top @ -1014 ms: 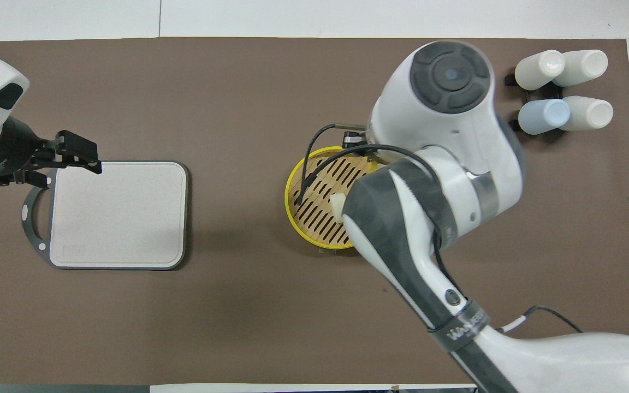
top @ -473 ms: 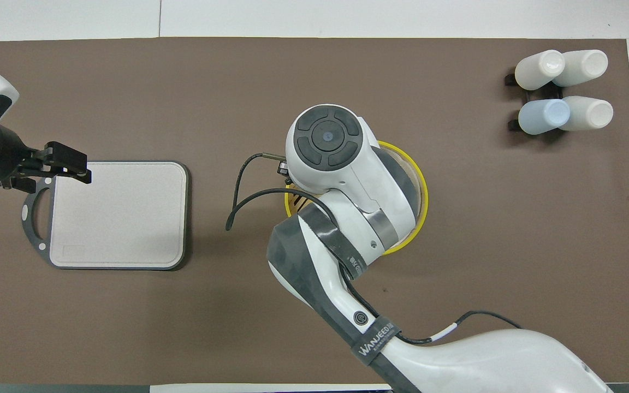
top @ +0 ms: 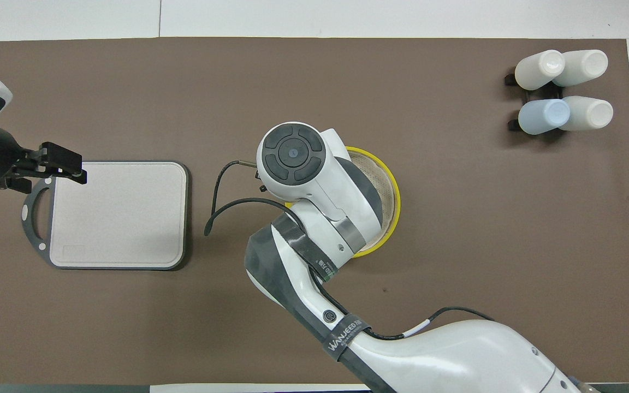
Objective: Place bun in steamer
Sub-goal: 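Lower the lid onto the steamer with the right gripper and release it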
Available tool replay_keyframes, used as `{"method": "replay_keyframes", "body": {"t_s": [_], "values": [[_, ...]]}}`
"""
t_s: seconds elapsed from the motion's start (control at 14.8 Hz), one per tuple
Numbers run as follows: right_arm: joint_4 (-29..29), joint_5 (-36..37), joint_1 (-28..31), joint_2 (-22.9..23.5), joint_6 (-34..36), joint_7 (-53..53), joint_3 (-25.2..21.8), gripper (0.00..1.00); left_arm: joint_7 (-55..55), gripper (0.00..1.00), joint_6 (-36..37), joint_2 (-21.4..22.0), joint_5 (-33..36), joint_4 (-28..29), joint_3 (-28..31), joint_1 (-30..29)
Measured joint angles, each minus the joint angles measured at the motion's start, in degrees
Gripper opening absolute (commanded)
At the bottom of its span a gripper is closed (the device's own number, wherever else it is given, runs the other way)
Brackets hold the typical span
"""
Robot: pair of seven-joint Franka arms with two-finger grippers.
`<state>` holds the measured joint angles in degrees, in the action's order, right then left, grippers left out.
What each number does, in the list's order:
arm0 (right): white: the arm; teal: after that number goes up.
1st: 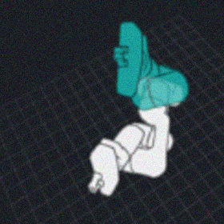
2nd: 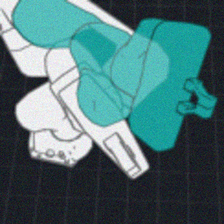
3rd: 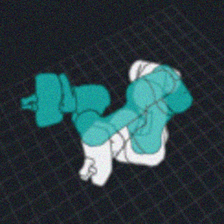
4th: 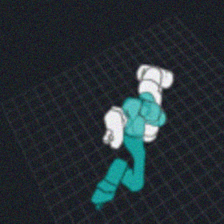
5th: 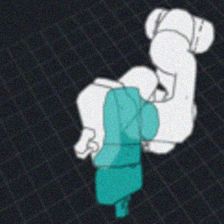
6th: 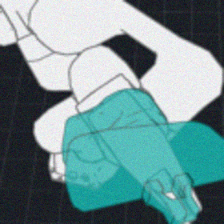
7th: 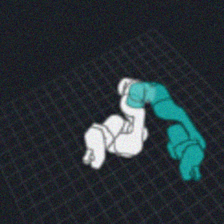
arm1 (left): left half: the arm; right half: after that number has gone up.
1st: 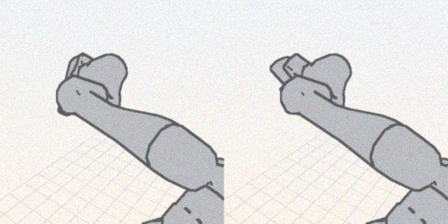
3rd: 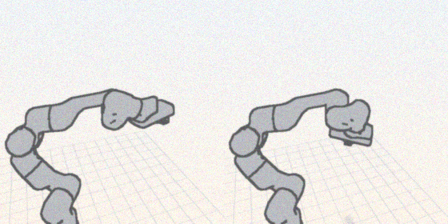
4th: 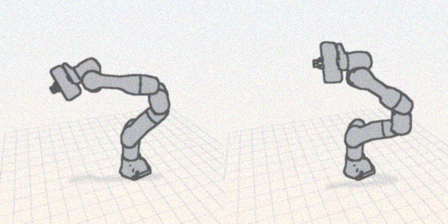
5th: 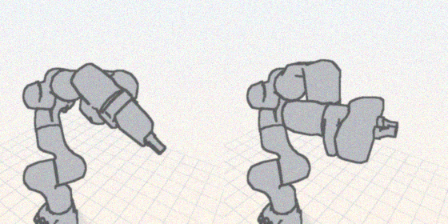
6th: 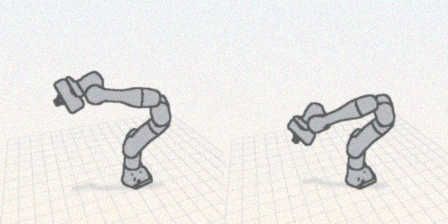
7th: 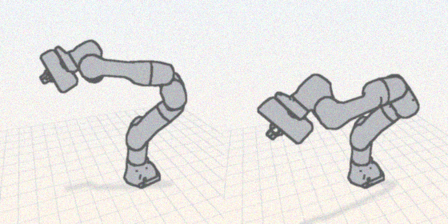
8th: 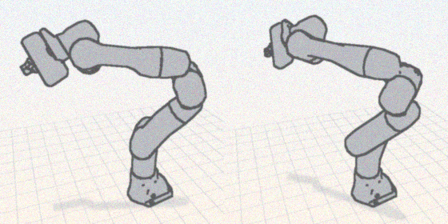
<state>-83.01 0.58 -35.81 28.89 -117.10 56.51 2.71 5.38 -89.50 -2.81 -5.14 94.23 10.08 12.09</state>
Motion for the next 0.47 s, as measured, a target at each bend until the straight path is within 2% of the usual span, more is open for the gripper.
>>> {"method": "replay_keyframes", "body": {"t_s": [0.47], "values": [[0.5,0.0,-0.1,0.5,-1.0,0.0,0.0,0.00,0.0,1.00,0.0,0.0,0.0,0.0,0.0,0.0]]}}
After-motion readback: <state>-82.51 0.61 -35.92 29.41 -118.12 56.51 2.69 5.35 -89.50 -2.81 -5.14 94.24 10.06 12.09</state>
